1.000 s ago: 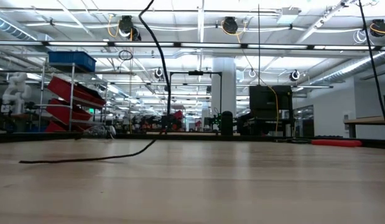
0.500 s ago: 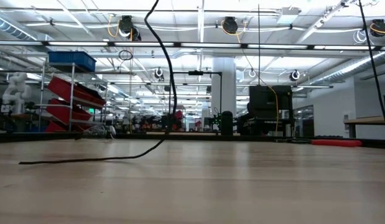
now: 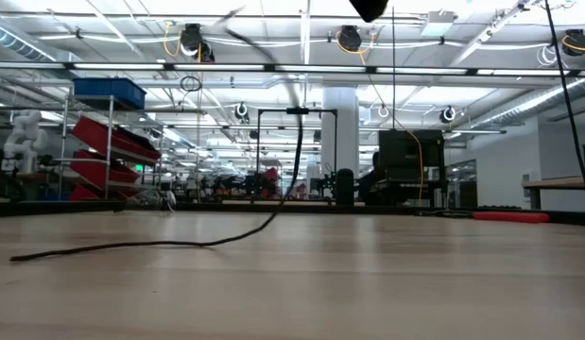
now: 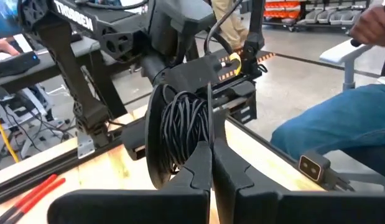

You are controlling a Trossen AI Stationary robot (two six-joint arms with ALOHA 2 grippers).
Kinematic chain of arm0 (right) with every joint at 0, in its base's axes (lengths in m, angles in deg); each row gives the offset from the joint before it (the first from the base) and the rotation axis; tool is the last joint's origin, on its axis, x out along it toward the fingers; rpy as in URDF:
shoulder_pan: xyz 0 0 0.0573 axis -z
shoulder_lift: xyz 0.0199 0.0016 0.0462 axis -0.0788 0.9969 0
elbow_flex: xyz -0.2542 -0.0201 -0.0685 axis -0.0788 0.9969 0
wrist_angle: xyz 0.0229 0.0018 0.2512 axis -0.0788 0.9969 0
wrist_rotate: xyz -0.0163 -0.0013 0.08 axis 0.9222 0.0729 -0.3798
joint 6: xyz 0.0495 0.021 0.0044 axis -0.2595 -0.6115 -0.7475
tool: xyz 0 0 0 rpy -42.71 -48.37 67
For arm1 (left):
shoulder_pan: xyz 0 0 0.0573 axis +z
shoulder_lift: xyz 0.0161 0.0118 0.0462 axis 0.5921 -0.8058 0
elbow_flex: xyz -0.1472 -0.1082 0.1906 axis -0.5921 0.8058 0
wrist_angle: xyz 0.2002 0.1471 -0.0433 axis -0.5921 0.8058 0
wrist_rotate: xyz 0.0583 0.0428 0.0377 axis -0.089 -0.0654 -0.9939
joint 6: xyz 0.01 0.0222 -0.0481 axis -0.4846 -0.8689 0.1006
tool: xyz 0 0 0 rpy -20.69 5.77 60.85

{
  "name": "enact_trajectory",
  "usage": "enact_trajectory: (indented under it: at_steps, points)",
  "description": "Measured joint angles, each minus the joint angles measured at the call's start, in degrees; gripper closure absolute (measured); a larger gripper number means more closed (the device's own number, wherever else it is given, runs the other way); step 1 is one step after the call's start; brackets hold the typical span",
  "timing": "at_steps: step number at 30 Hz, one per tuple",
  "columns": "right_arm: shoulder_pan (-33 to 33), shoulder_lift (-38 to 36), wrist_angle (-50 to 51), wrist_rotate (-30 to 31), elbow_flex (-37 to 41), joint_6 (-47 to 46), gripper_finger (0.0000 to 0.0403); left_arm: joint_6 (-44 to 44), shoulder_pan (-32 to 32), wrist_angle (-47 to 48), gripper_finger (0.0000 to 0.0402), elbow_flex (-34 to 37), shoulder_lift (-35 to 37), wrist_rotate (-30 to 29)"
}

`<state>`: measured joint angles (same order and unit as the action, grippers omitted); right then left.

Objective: Coil cords
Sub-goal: Coil the black wire onto the spool

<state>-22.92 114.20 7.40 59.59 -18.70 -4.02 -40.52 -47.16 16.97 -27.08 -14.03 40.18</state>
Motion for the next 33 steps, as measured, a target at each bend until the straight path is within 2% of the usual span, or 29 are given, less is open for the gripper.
enact_trajectory:
  at_steps: [3, 7, 11, 14, 16, 20, 23, 27, 33]
  points:
    - [-0.9, 0.5, -3.0, 2.7, 2.8, -2.7, 0.0359, 0.2, 0.0, 0.1, 0.0400, 0.0, 0.0, 0.0]
    - [-2.6, 2.5, -17.5, 5.0, 11.6, -6.5, 0.0344, 0.3, 0.0, 0.4, 0.0400, 0.0, 0.0, 0.0]
    - [-3.2, 4.1, -31.4, 13.3, 17.9, -7.4, 0.0336, 0.2, 0.0, 0.4, 0.0400, 0.0, 0.0, 0.0]
    - [-2.9, 4.7, -32.5, 19.8, 18.8, -5.8, 0.0331, 0.3, 0.0, 0.4, 0.0400, 0.0, 0.0, -1.2]
    - [-3.0, 4.7, -32.5, 21.7, 18.8, -3.1, 0.0326, 0.3, 0.0, 0.5, 0.0400, 0.0, 0.0, -1.5]
    - [-1.9, 4.7, -34.0, 20.7, 18.8, 0.9, 0.0302, 0.2, 0.0, 0.4, 0.0400, 0.0, 0.0, -1.8]
    - [-0.4, 5.0, -34.7, 17.6, 18.8, 0.2, 0.0280, 0.2, 0.0, 0.4, 0.0400, 0.0, 0.0, -2.1]
    - [1.1, 7.3, -37.1, 16.9, 18.7, -0.7, 0.0261, 0.1, 0.0, 0.4, 0.0400, 0.0, 0.0, -2.2]
    - [2.3, 14.9, -49.1, 16.8, 18.7, -0.7, 0.0263, 0.1, 0.0, 0.3, 0.0400, 0.0, 0.0, -2.2]
